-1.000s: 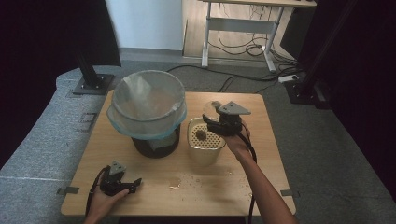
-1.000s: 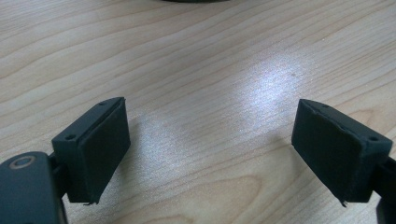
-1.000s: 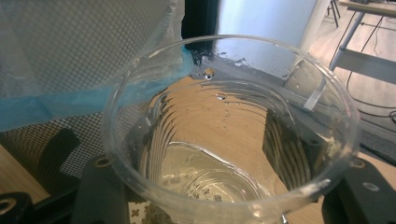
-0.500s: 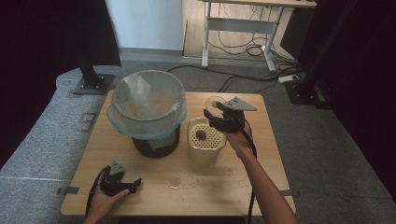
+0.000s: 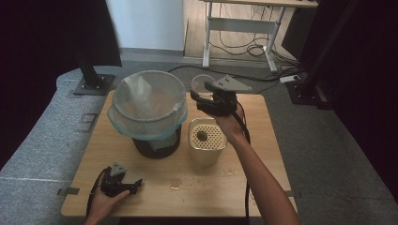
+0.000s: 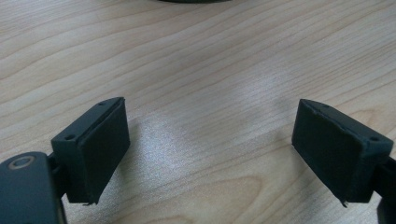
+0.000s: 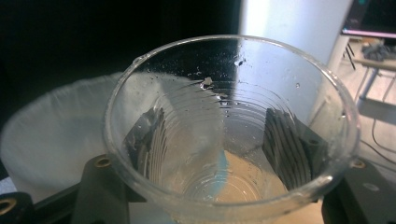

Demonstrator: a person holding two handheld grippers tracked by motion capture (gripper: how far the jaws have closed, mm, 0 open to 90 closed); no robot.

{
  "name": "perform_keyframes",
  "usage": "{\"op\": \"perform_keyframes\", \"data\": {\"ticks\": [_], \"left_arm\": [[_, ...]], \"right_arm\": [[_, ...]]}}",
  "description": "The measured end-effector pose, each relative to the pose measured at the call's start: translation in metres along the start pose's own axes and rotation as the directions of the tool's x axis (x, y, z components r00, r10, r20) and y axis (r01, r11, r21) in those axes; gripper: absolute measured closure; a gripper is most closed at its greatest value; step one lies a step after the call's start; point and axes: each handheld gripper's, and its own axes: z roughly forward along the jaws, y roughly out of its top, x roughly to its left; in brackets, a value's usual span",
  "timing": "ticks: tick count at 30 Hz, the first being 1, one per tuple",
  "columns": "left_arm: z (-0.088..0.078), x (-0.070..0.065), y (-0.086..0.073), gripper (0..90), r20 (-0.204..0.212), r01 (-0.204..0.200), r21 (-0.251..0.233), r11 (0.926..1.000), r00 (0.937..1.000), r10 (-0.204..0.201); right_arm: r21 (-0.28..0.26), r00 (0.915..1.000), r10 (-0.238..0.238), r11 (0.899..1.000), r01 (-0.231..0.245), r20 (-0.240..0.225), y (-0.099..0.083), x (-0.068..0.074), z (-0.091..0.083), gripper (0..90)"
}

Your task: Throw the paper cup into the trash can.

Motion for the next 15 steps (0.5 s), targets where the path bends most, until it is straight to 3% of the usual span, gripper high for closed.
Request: {"op": "perform_keyframes", "data": {"ticks": [1, 2, 3, 4, 9, 10, 15], "left_arm": [[0.0, 0.0, 0.0, 10.9, 0.0, 0.0, 0.0, 1.0, 1.0, 0.0], [0.0, 0.0, 0.0, 10.9, 0.002, 0.002, 0.0, 1.0, 1.0, -0.002], [0.0, 0.0, 0.0, 10.9, 0.004, 0.002, 0.0, 1.0, 1.0, -0.002], [0.0, 0.001, 0.0, 10.9, 0.006, 0.002, 0.002, 1.0, 1.0, -0.002], [-0.001, 0.001, 0.0, 11.0, 0.01, 0.007, -0.001, 1.0, 0.9999, -0.007], [-0.001, 0.001, 0.0, 10.9, 0.01, 0.007, 0.0, 1.0, 0.9999, -0.007], [-0.001, 0.001, 0.0, 10.9, 0.01, 0.003, 0.002, 1.0, 0.9999, -0.003]], "right_arm": [[0.0, 1.0, 0.0, 1.0, 0.0, 0.0, 0.0, 0.0, 0.0, 39.2], [-0.011, 0.9999, -0.007, 1.0, 0.007, -0.014, 0.014, 0.009, 0.007, 39.2], [-0.011, 0.9999, -0.007, 1.0, 0.007, -0.014, 0.014, 0.009, 0.007, 39.2], [-0.021, 0.9994, -0.01, 1.0, 0.01, -0.033, 0.025, 0.018, 0.014, 39.2], [-0.009, 0.9972, -0.017, 1.0, 0.017, -0.073, 0.04, 0.036, 0.035, 38.5], [0.015, 0.9966, -0.012, 1.0, 0.013, -0.082, 0.046, 0.045, 0.05, 37.7], [0.073, 0.9937, 0.008, 0.997, 0.0, -0.112, 0.051, 0.057, 0.085, 32.4]]}}
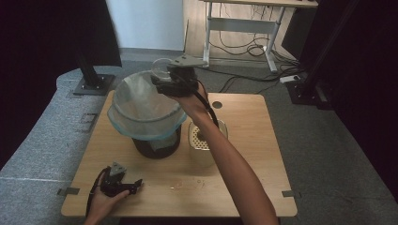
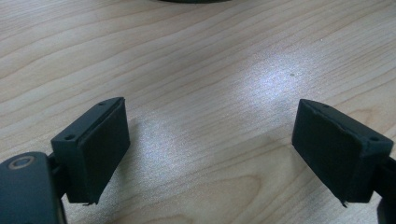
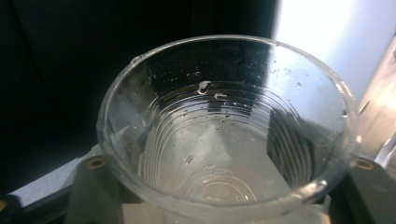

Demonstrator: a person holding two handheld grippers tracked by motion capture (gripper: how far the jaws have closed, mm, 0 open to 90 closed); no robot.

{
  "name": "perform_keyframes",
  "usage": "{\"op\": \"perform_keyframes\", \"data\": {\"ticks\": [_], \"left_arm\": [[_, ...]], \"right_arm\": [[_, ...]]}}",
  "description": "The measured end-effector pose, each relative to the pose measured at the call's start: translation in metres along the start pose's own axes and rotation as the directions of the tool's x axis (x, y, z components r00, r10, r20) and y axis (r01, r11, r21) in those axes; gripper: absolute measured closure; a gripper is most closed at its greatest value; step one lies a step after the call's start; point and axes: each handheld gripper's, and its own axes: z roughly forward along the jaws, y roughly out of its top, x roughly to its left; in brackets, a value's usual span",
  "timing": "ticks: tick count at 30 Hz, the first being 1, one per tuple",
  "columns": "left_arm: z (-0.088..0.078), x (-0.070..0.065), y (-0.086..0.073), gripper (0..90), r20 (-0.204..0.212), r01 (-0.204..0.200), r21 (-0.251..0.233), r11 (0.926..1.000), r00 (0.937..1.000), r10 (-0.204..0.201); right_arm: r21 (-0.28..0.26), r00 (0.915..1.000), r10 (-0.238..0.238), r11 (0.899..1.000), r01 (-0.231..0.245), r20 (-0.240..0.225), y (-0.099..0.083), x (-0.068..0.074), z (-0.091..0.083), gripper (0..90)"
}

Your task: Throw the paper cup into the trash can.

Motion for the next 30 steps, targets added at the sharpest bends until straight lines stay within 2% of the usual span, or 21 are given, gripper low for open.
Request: {"op": "perform_keyframes", "data": {"ticks": [2, 3, 5, 10, 13, 14, 15, 16, 17, 18, 19, 20, 21, 22, 23, 24, 25, 26, 27, 29, 30], "left_arm": [[0.0, 0.0, 0.0, 10.9, 0.003, 0.0, 0.0, 1.0, 1.0, 0.0], [0.0, 0.0, 0.0, 10.9, 0.004, 0.0, 0.0, 1.0, 1.0, 0.0], [0.0, 0.001, 0.0, 10.9, 0.006, -0.001, 0.001, 1.0, 1.0, 0.001], [0.0, 0.001, 0.0, 10.9, 0.008, -0.003, 0.003, 1.0, 1.0, 0.003], [0.0, 0.0, 0.0, 10.9, 0.005, -0.003, 0.003, 1.0, 1.0, 0.003], [0.0, 0.0, 0.0, 10.9, 0.005, -0.003, 0.003, 1.0, 1.0, 0.003], [0.0, 0.0, 0.0, 10.9, 0.003, -0.004, 0.002, 1.0, 1.0, 0.004], [0.0, 0.0, 0.0, 10.9, 0.001, -0.004, 0.001, 1.0, 1.0, 0.004], [0.0, -0.001, 0.0, 10.9, -0.001, -0.006, 0.001, 1.0, 1.0, 0.006], [0.0, -0.001, 0.0, 10.9, -0.001, -0.006, 0.001, 1.0, 1.0, 0.006], [0.0, -0.001, -0.001, 10.9, -0.003, -0.007, 0.0, 1.0, 1.0, 0.007], [0.0, -0.001, -0.001, 10.9, -0.003, -0.007, 0.0, 1.0, 1.0, 0.007], [0.0, -0.001, -0.001, 10.9, -0.004, -0.007, -0.001, 1.0, 1.0, 0.007], [0.0, -0.001, -0.001, 10.9, -0.004, -0.007, -0.001, 1.0, 1.0, 0.007], [0.0, -0.001, -0.001, 10.9, -0.006, -0.007, -0.002, 1.0, 1.0, 0.007], [0.0, -0.001, -0.001, 10.9, -0.007, -0.007, -0.003, 1.0, 0.9999, 0.007], [0.0, -0.002, -0.001, 10.9, -0.008, -0.005, -0.005, 1.0, 1.0, 0.005], [0.0, -0.002, -0.001, 10.9, -0.012, -0.006, -0.006, 1.0, 0.9999, 0.006], [0.0, -0.002, -0.001, 10.5, -0.014, -0.005, -0.007, 1.0, 0.9999, 0.005], [0.001, -0.003, -0.001, 10.2, -0.019, -0.004, -0.011, 0.9999, 0.9998, 0.004], [0.002, -0.004, -0.001, 9.9, -0.021, -0.006, -0.009, 0.9999, 0.9998, 0.006]], "right_arm": [[0.052, 0.9997, 0.015, 0.999, -0.014, -0.02, 0.001, 0.003, 0.018, 24.6], [0.081, 0.9999, 0.008, 0.997, -0.009, 0.006, 0.0, 0.007, 0.027, 18.0], [0.138, 0.9994, -0.006, 0.99, 0.001, 0.035, -0.003, 0.013, 0.039, 12.2], [0.145, 0.9991, -0.021, 0.989, 0.015, 0.037, -0.008, 0.016, 0.039, 11.5], [0.103, 0.9992, -0.019, 0.995, 0.015, 0.036, -0.011, 0.013, 0.021, 13.4], [0.103, 0.9992, -0.019, 0.995, 0.015, 0.036, -0.011, 0.013, 0.021, 13.4], [0.083, 0.9992, -0.02, 0.996, 0.017, 0.035, -0.012, 0.01, 0.011, 14.4], [0.083, 0.9992, -0.02, 0.996, 0.017, 0.035, -0.012, 0.01, 0.011, 14.4], [0.056, 0.9991, -0.016, 0.998, 0.014, 0.039, -0.017, 0.004, -0.005, 16.0], [0.056, 0.9991, -0.016, 0.998, 0.014, 0.039, -0.017, 0.004, -0.005, 16.0], [0.033, 0.9993, -0.002, 0.999, 0.001, 0.037, -0.023, -0.002, -0.02, 16.8], [0.033, 0.9993, -0.002, 0.999, 0.001, 0.037, -0.023, -0.002, -0.02, 16.8], [0.014, 0.9991, 0.02, 1.0, -0.021, 0.037, -0.03, -0.008, -0.036, 17.3], [0.014, 0.9991, 0.02, 1.0, -0.021, 0.037, -0.03, -0.008, -0.036, 17.3], [-0.005, 0.9992, 0.025, 1.0, -0.025, 0.031, -0.039, -0.014, -0.053, 17.8], [-0.005, 0.9992, 0.025, 1.0, -0.025, 0.031, -0.039, -0.014, -0.053, 17.8], [-0.022, 0.999, 0.025, 0.999, -0.024, 0.037, -0.051, -0.02, -0.071, 18.5], [-0.022, 0.999, 0.025, 0.999, -0.024, 0.037, -0.051, -0.02, -0.071, 18.5], [-0.037, 0.9985, 0.035, 0.999, -0.033, 0.041, -0.065, -0.026, -0.09, 19.5], [-0.044, 0.9982, 0.04, 0.998, -0.038, 0.045, -0.072, -0.028, -0.097, 19.9], [-0.051, 0.9978, 0.041, 0.998, -0.038, 0.052, -0.085, -0.033, -0.109, 20.4]]}}
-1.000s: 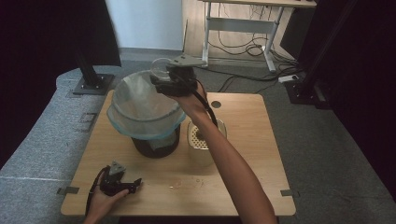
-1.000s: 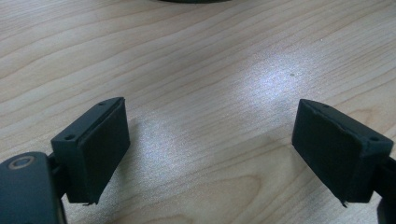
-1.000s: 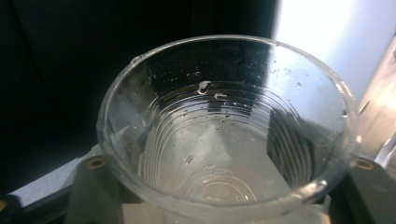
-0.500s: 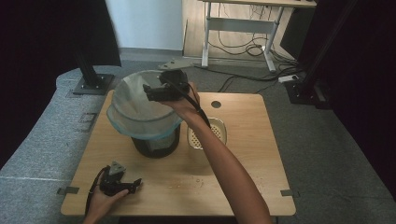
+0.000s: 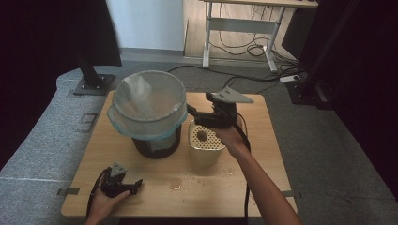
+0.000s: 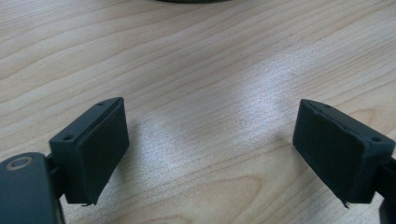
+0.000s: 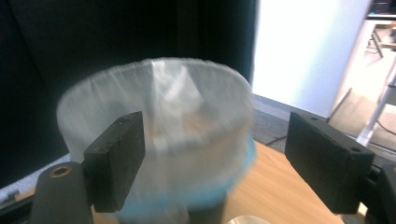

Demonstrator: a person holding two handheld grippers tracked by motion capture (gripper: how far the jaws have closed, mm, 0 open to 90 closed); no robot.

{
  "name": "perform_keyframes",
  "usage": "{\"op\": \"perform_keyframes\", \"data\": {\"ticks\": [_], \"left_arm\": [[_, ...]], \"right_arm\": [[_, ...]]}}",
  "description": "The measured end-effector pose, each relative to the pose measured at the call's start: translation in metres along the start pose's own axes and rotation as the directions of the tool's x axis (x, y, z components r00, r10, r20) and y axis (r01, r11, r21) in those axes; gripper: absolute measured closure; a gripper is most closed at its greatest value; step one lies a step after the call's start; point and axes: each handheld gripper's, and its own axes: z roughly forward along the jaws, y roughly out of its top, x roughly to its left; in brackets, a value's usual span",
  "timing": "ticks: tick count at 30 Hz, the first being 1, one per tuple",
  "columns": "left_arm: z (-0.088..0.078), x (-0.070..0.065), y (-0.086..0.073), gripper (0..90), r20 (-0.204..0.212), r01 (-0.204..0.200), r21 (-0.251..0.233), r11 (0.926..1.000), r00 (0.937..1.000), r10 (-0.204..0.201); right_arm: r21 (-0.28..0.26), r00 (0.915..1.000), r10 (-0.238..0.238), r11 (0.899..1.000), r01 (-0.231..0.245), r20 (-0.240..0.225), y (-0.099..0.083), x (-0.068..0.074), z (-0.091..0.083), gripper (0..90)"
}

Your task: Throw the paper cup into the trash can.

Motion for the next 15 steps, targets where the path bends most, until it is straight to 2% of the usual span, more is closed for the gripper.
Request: {"op": "perform_keyframes", "data": {"ticks": [1, 2, 3, 4, 5, 6, 7, 8, 9, 10, 11, 13, 14, 15], "left_arm": [[0.001, 0.0, 0.0, 9.4, -0.003, -0.005, 0.0, 1.0, 1.0, 0.005], [0.001, 0.0, 0.0, 9.1, -0.003, -0.005, 0.0, 1.0, 1.0, 0.005], [0.001, 0.0, 0.0, 9.0, -0.004, -0.007, -0.002, 1.0, 1.0, 0.007], [0.001, 0.0, 0.0, 8.9, -0.004, -0.007, -0.002, 1.0, 1.0, 0.007], [0.001, 0.0, 0.0, 8.9, -0.005, -0.008, -0.003, 1.0, 1.0, 0.008], [0.001, 0.0, 0.0, 8.9, -0.004, -0.008, -0.003, 1.0, 1.0, 0.008], [0.001, 0.0, 0.0, 9.0, -0.004, -0.007, -0.004, 1.0, 1.0, 0.007], [0.001, 0.0, 0.0, 9.0, -0.002, -0.006, -0.004, 1.0, 1.0, 0.006], [0.001, 0.0, 0.0, 9.0, -0.004, -0.007, -0.005, 1.0, 1.0, 0.007], [0.001, 0.001, 0.0, 9.0, -0.004, -0.005, -0.004, 1.0, 1.0, 0.005], [0.001, 0.001, 0.0, 9.0, -0.005, -0.002, -0.005, 1.0, 1.0, 0.002], [0.002, 0.001, 0.001, 9.0, -0.01, -0.001, -0.003, 1.0, 0.9999, 0.001], [0.003, 0.001, 0.002, 9.0, -0.014, 0.002, -0.004, 1.0, 0.9999, -0.002], [0.004, 0.001, 0.003, 8.8, -0.021, 0.002, -0.001, 1.0, 0.9998, -0.002]], "right_arm": [[0.003, 0.9999, 0.009, 1.0, -0.009, 0.013, -0.016, -0.008, -0.014, 20.8], [0.003, 0.9999, 0.009, 1.0, -0.009, 0.013, -0.016, -0.008, -0.014, 20.8], [0.01, 0.9992, 0.031, 0.999, -0.031, 0.027, -0.036, -0.019, -0.027, 21.1], [0.01, 0.9992, 0.031, 0.999, -0.031, 0.027, -0.036, -0.019, -0.027, 21.1], [0.016, 0.9988, 0.033, 0.999, -0.034, 0.037, -0.044, -0.022, -0.032, 21.1], [0.028, 0.9975, 0.043, 0.999, -0.045, 0.056, -0.058, -0.027, -0.039, 21.3], [0.054, 0.9953, 0.05, 0.997, -0.055, 0.083, -0.081, -0.035, -0.048, 21.3], [0.054, 0.9953, 0.05, 0.997, -0.055, 0.083, -0.081, -0.035, -0.048, 21.3], [0.075, 0.992, 0.056, 0.995, -0.065, 0.113, -0.103, -0.041, -0.056, 21.2], [0.075, 0.992, 0.056, 0.995, -0.065, 0.113, -0.103, -0.041, -0.056, 21.2], [0.081, 0.9906, 0.062, 0.994, -0.072, 0.122, -0.111, -0.043, -0.059, 21.1], [0.109, 0.9848, 0.078, 0.989, -0.095, 0.156, -0.143, -0.051, -0.071, 21.0], [0.109, 0.9848, 0.078, 0.989, -0.095, 0.156, -0.143, -0.051, -0.071, 21.0], [0.119, 0.9809, 0.098, 0.986, -0.119, 0.168, -0.161, -0.055, -0.077, 21.0]]}}
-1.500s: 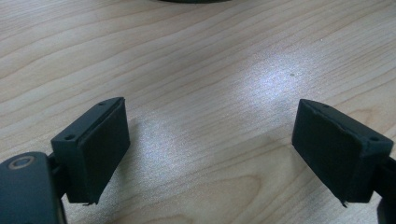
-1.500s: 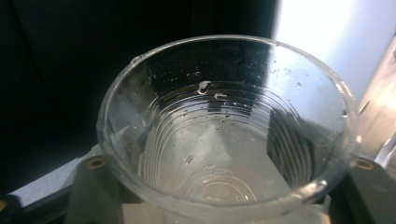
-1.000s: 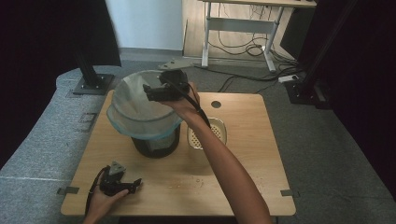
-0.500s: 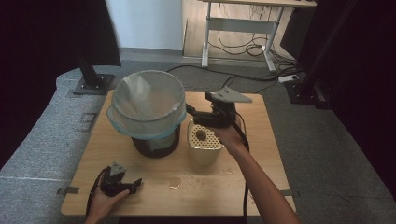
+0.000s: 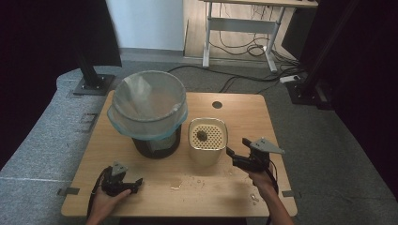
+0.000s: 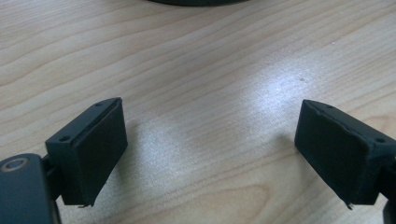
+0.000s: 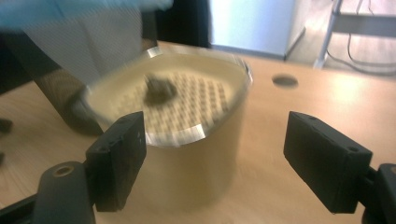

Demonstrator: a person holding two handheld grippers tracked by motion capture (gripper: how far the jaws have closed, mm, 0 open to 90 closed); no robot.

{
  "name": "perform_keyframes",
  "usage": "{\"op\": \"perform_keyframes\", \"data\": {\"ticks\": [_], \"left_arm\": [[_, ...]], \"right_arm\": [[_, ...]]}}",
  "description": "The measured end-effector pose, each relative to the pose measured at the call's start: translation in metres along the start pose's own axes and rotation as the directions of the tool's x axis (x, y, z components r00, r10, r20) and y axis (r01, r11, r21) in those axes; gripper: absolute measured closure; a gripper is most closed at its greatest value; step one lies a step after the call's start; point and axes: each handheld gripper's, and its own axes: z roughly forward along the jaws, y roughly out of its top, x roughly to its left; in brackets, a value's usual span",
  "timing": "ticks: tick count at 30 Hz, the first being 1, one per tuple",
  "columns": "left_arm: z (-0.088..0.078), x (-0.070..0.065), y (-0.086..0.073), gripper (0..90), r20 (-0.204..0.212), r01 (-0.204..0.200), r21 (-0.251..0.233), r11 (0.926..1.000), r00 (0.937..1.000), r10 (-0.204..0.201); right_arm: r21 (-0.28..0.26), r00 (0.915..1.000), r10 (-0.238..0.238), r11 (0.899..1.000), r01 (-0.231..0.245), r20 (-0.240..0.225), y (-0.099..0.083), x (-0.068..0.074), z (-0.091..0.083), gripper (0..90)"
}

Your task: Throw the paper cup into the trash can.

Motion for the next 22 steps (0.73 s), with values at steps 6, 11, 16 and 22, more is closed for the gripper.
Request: {"op": "perform_keyframes", "data": {"ticks": [6, 11, 16, 22], "left_arm": [[0.004, 0.0, 0.003, 6.3, -0.011, 0.001, 0.009, 1.0, 0.9999, -0.001], [0.008, 0.001, 0.008, 2.6, -0.016, 0.004, 0.021, 0.9998, 0.9999, -0.004], [0.012, 0.003, 0.012, 0.0, -0.022, 0.01, 0.03, 0.9995, 0.9997, -0.009], [0.013, 0.003, 0.012, 0.0, -0.024, 0.012, 0.029, 0.9995, 0.9996, -0.012]], "right_arm": [[0.035, 0.9994, 0.022, 0.999, -0.022, 0.026, -0.038, -0.011, -0.004, 21.2], [0.08, 0.9974, 0.052, 0.995, -0.055, 0.05, -0.067, -0.022, -0.002, 21.8], [0.149, 0.9952, 0.046, 0.987, -0.059, 0.087, -0.078, -0.028, 0.004, 22.1], [0.199, 0.9936, 0.036, 0.978, -0.057, 0.107, -0.084, -0.03, 0.011, 21.8]]}}
